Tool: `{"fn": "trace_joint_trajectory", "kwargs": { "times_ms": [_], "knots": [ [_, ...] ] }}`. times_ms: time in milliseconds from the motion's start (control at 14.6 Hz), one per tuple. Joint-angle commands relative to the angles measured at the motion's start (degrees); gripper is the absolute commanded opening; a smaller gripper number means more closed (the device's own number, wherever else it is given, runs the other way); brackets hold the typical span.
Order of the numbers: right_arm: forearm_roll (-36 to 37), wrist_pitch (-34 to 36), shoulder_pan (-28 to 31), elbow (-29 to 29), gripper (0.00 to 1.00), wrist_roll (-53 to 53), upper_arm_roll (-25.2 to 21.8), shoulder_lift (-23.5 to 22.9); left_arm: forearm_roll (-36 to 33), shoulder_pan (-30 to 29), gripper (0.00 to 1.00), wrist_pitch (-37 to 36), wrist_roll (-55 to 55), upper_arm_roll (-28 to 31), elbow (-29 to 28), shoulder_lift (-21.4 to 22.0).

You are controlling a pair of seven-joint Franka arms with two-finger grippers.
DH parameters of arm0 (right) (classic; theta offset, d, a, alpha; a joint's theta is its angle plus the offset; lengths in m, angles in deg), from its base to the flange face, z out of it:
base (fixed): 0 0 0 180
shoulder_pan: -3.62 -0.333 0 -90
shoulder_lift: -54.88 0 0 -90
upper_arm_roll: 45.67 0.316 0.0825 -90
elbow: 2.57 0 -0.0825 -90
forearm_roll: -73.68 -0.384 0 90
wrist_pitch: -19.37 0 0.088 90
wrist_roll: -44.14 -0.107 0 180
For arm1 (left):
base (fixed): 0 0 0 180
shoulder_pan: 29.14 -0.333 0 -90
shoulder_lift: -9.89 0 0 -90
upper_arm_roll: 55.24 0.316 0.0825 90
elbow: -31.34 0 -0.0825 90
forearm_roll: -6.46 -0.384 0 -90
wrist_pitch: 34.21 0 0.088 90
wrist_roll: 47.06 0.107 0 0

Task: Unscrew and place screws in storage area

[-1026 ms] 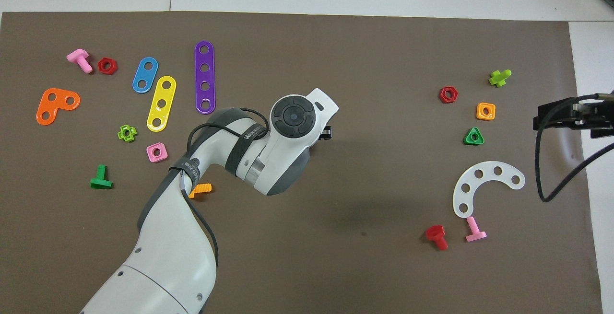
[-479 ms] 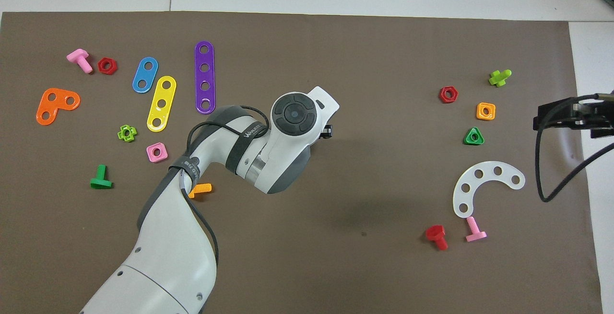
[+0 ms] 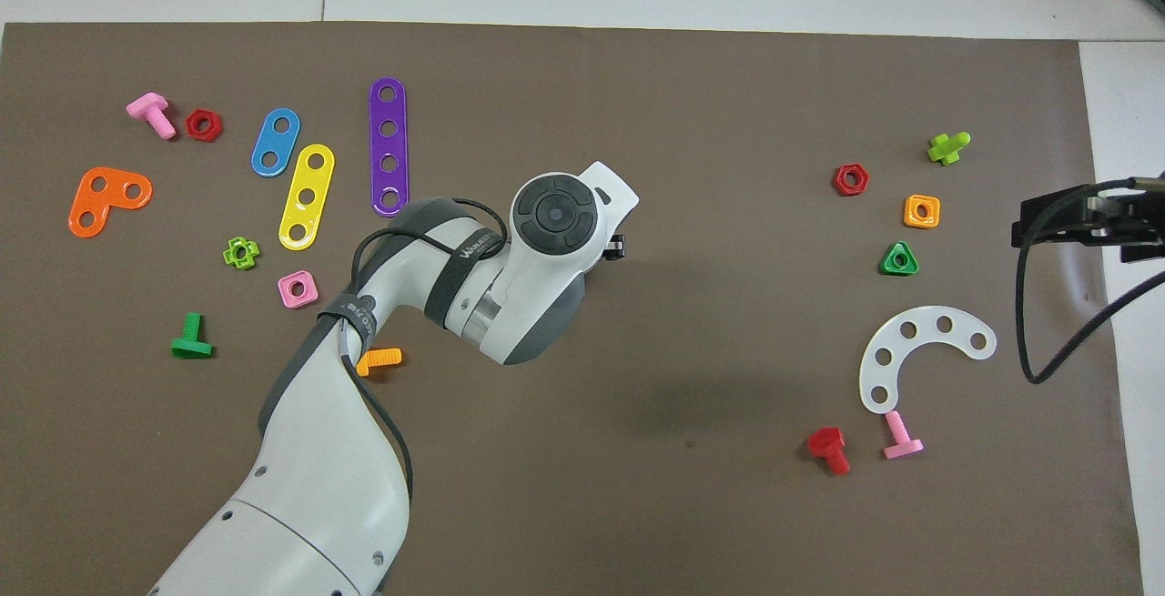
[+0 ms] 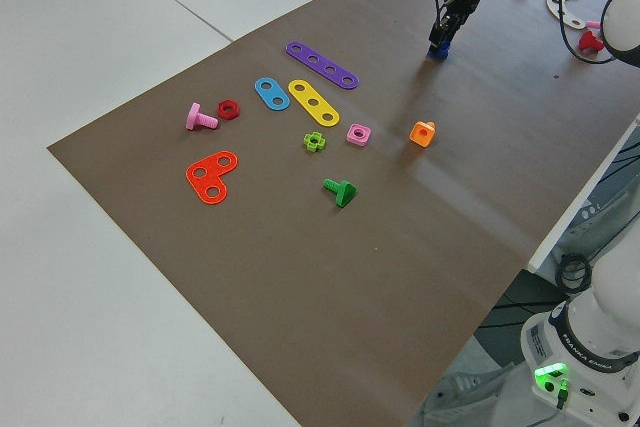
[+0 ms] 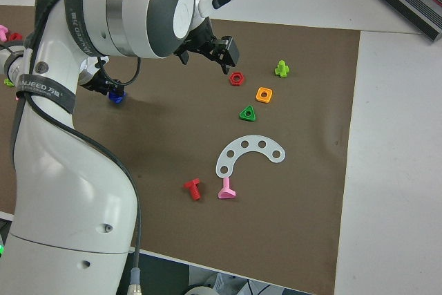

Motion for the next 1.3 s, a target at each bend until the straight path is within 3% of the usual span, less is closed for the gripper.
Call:
{"fn": "trace_joint_trajectory", "kwargs": {
  "times_ms": [0,684,1231],
  "knots": [
    [-0.9,0.3,0.4,1.6,1.0,1.3,0.2,1.5,-1.8,0.6,0.63,-0.7,-1.1,0.6,1.1,-0.7],
    [-0.9,0.3,0.5,1.6,1.0,1.4,0.2,1.5,-1.6,0.4,0.47,-0.2,-1.0,0.5,1.2,-0.7],
    [-0.9,0.4,0.7,1.6,1.0,1.3,0.2,1.5,0.1,0.1,0.44,-2.5,-1.0,0.5,2.7,-0.9]
  ]
}}
